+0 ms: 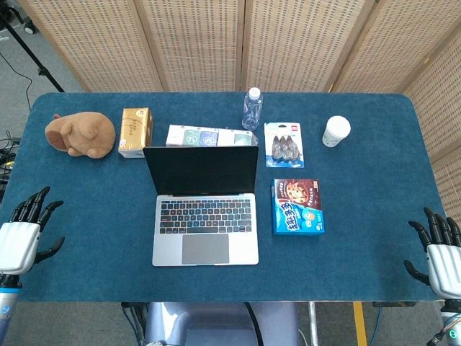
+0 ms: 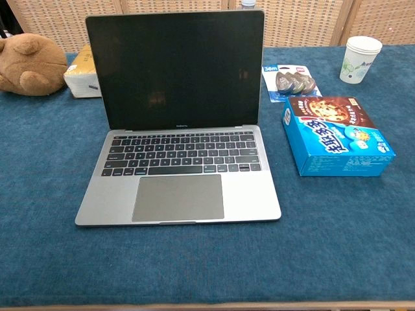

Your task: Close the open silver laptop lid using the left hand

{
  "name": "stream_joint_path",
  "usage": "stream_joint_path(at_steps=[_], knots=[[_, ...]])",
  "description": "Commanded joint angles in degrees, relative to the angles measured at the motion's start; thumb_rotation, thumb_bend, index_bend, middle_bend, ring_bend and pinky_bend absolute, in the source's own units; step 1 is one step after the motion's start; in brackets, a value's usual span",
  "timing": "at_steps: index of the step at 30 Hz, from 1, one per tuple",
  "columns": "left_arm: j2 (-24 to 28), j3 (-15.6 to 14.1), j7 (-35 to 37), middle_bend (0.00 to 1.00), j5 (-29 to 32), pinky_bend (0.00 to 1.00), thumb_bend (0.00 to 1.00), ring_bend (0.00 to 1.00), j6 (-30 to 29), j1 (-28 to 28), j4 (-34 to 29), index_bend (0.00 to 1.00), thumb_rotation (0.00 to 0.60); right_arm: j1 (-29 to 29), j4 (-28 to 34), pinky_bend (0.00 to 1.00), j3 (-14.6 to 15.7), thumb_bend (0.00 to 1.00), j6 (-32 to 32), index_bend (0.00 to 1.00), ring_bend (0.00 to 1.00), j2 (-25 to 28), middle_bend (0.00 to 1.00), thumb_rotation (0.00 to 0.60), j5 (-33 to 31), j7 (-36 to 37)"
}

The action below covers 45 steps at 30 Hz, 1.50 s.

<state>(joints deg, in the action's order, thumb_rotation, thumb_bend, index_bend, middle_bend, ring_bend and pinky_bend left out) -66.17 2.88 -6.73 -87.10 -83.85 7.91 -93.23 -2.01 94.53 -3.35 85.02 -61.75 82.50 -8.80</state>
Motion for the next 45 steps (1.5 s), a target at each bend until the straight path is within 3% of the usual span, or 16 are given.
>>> stream_joint_path(at_steps=[1,13,29,45], knots=[[-0.13,0.01,-0.08,0.03,0.16,0.15,0.25,0.08,0.16,0.08,0.22,0.21,0.6,-0.02,-0.13,0.0,-0.04,0.24,-0.13,0.19,0.0,-0.13,0.0,0.6,-0.18,0.06],[-0.2,0.26,-0.08,0.03,-0.38,0.15,0.25,0.08,2.04,1.76,-0.18,0.21,0.6,0.51,-0.03,0.0,0.03,0.24,0.64,0.19,0.0,0.1,0.0,0.6,0.03,0.38],[-1.16,3.95,1.94,0.03,-0.12,0.15,0.25,0.07,7.04,8.28,1.93,0.21,0.6,-0.09,-1.36,0.0,-0.73,0.24,-0.82,0.19,0.0,-1.07,0.0,0.6,-1.74,0.57],[-3.87,11.49,4.84,0.0,2.74,0.12,0.25,0.04,13.62,19.44,4.03,0.13,0.6,-1.32,-1.32,0.0,-0.75,0.24,-2.46,0.19,0.0,-2.45,0.0,0.6,-1.42,0.36]])
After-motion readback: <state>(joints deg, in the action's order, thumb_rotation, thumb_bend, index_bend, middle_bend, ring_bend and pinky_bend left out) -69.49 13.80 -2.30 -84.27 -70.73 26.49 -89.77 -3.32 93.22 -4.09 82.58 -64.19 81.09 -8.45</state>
